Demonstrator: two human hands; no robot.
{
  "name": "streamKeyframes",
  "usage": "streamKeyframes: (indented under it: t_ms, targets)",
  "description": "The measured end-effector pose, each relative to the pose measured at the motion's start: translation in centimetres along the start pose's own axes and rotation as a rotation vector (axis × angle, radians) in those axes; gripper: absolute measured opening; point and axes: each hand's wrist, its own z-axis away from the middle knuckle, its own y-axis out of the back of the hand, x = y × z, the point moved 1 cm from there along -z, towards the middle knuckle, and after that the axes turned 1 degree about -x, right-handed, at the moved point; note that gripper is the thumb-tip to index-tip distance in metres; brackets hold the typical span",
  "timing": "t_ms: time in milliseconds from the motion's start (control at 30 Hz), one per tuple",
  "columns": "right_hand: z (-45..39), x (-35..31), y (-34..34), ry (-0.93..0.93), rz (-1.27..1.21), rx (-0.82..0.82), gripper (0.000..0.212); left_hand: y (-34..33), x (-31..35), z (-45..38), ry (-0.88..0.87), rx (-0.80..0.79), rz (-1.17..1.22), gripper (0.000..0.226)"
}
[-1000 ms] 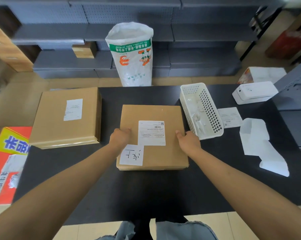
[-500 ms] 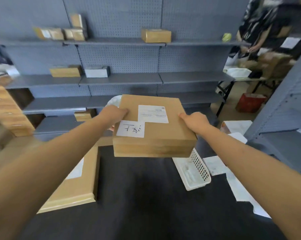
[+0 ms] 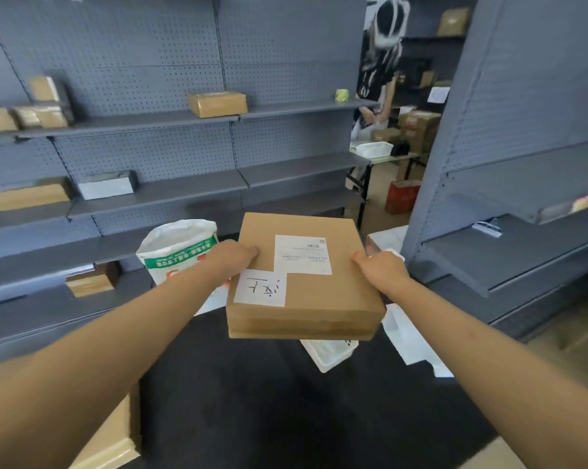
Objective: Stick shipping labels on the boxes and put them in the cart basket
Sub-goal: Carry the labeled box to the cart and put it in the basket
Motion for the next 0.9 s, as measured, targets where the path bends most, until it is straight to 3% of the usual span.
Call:
streamKeyframes:
  t_ms: [233,567,900]
  targets:
    - [3.4,12.9,11.5,-0.148,-0.026,0.158,0.039,-12.1,10.3,2.8,-0.223,-0.108,-0.096,0.034]
    - [13.7,35.7,29.7,-0.54,-0.093,0.483,0.055,-36.0,26.6,15.2,-0.529,-0.359,-0.13,0.049]
    - [19.1,51.3,39.2,-0.816,-0.23,0.632,0.047,-54.0,37.3,23.0,-0.702,-0.588,-0.254,0.059]
